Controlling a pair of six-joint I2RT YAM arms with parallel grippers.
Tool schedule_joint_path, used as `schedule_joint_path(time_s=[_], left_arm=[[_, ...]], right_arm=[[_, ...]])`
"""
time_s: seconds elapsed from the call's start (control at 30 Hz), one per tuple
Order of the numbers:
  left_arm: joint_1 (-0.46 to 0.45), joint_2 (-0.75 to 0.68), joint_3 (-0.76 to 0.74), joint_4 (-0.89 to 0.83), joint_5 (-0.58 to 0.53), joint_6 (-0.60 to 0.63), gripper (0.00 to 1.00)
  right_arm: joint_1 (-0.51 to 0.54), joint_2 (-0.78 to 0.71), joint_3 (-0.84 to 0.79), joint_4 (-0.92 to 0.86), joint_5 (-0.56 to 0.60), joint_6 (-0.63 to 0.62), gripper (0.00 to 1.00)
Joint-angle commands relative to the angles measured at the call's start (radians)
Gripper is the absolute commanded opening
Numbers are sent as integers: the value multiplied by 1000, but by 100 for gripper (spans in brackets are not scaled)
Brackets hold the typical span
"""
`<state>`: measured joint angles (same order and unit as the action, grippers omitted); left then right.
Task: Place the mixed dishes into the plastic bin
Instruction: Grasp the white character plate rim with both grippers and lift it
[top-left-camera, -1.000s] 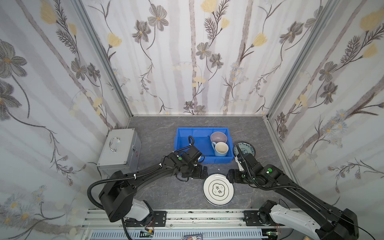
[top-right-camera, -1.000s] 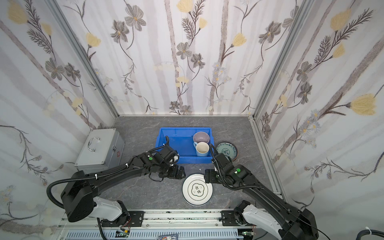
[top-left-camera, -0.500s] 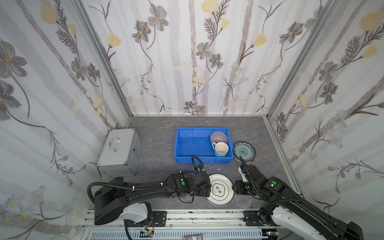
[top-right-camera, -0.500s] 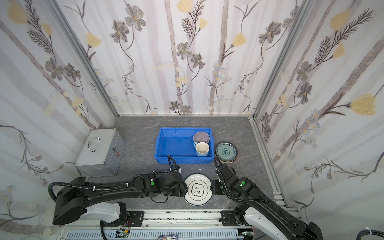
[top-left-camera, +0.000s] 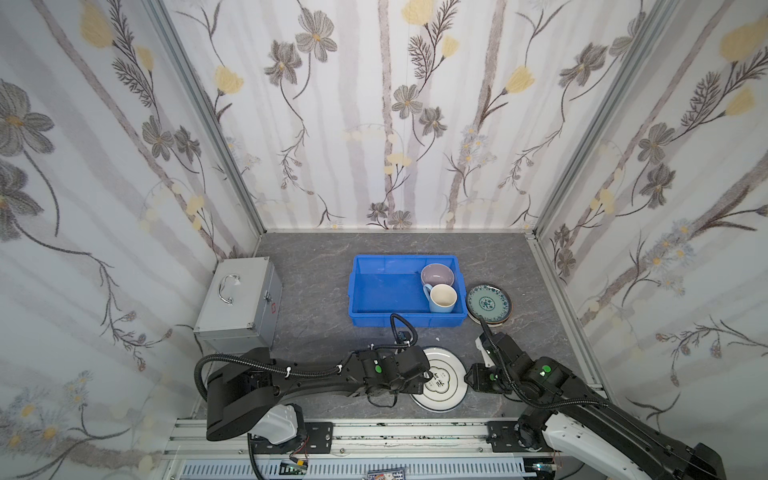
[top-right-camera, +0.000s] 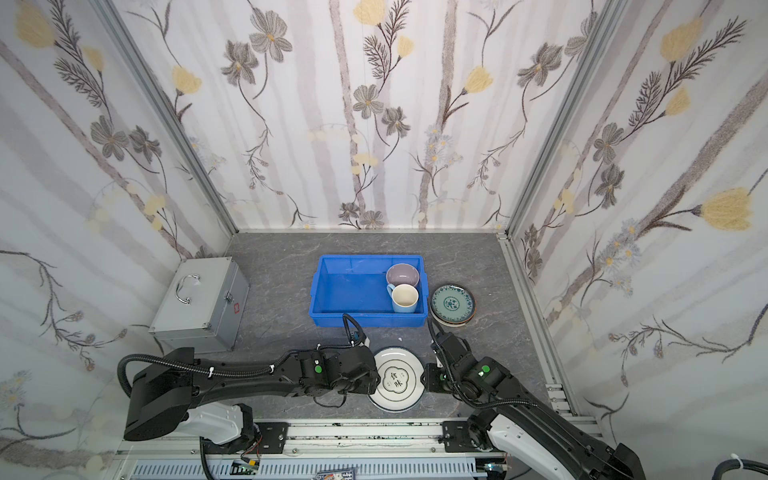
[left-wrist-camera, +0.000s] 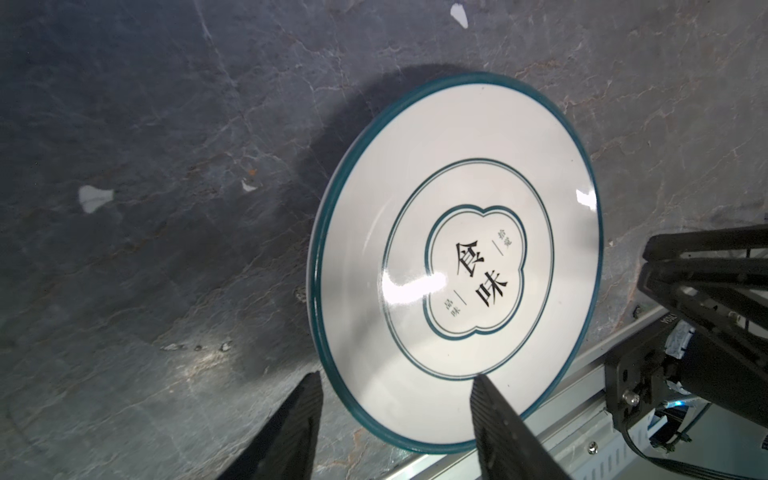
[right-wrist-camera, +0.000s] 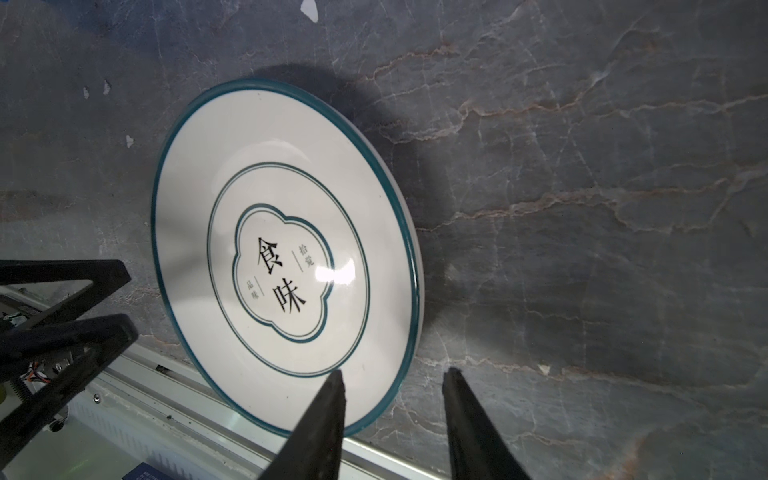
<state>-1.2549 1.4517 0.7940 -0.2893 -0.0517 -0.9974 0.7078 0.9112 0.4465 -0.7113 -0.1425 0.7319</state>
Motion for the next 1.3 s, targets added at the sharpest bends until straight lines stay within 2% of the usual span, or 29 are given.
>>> schedule_joint_path(time_s=[0.0, 0.1, 0.23, 0.57, 0.83, 1.27], left_arm=[[3, 5, 0, 10, -22, -7, 44], [4, 25, 12, -22, -26, -13, 28], [10, 42, 19, -45, -27, -12, 16], [31, 58, 14, -56, -10, -6, 12], [38, 38, 12, -85, -25, -9, 13], [42, 96, 17, -65, 7, -4, 10]], right_arm=[[4, 13, 5, 45, -13, 10, 41], [3, 26, 16, 46, -12, 5, 40], [3, 53, 30, 48, -10, -8, 39], [3, 93, 32, 70, -6, -12, 37], [2, 103, 46, 70, 0, -15, 38], [3, 124, 43, 82, -3, -19, 39]])
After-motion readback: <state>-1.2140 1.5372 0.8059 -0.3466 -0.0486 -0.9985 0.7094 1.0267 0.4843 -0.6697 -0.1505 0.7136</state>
